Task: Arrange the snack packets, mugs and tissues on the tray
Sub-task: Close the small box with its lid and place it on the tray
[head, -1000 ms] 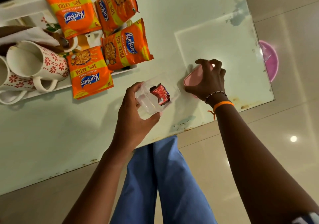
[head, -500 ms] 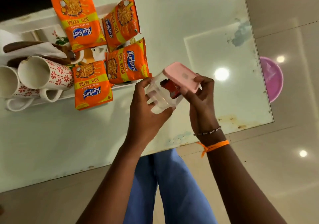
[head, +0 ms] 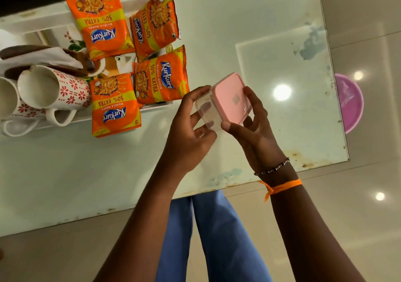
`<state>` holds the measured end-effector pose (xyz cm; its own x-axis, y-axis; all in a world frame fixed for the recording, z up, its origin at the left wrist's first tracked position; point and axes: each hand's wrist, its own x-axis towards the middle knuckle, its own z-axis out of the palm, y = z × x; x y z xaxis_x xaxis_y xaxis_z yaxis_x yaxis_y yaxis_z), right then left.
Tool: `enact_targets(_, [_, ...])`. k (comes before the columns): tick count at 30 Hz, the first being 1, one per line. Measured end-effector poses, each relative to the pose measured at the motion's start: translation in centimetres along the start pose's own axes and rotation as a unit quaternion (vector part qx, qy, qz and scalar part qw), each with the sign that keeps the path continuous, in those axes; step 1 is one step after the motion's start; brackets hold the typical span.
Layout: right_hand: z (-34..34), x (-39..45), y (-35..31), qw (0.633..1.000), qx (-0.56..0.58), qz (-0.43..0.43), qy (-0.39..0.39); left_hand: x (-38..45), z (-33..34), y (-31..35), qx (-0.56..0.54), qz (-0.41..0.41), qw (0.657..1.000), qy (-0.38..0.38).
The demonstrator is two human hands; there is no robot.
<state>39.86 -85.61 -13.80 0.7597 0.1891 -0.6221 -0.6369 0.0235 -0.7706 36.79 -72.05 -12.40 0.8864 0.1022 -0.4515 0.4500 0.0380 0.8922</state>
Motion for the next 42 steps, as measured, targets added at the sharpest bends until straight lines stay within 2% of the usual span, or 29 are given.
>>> enact_targets(4, [2.1,-0.4,0.3,0.997,-0.063,-0.046,0.001,-0.5,-1.0,0.0,-0.157,-0.065,0.984,0.056])
enact_targets(8, [5.6,-1.7,1.3,0.976,-0.181,-0.122,-0.009,-1.5,-2.0,-0.1,-0.116,-0.1,0.974,0.165])
enact_targets(10, [6.9,-2.4,1.6,0.976,-0.184,-0.118,-0.015,-2.1,-3.6,-0.4,-0.131,-0.09,0.966,0.202])
enact_targets(15, [10.4,-3.0,1.4,0.99,-0.117,-0.051,0.055,-4.3,-9.2,-0.9,-0.143,-0.089,0.977,0.133])
enact_targets(18, [14.0,-3.4,1.1,0.991,-0.123,0.011,0.052,-6.2,-12.7,-1.1,-0.096,-0.094,0.986,0.095])
enact_targets(21, [17.7,-4.4,1.7,0.986,-0.16,0.01,0.051,-7.7,-16.6,-1.3,-0.079,-0.095,0.988,0.095])
enact_targets(24, [21.4,-5.6,3.2,0.979,-0.196,-0.03,0.047,-9.1,-20.6,-1.3,-0.068,-0.088,0.99,0.088])
enact_targets(33, [29.4,-5.7,2.8,0.974,-0.205,-0.074,0.058,-9.1,-27.3,0.1,-0.059,-0.068,0.977,0.192])
enact_targets(39, [32.5,0.6,-1.8,0.964,-0.226,-0.109,0.088,-3.3,-30.4,3.2,-0.113,-0.02,0.962,0.246])
enact_targets(42, [33.4,4.6,-3.7,0.96,-0.247,-0.112,0.07,-0.3,-31.7,4.3,-0.051,-0.02,0.961,0.272])
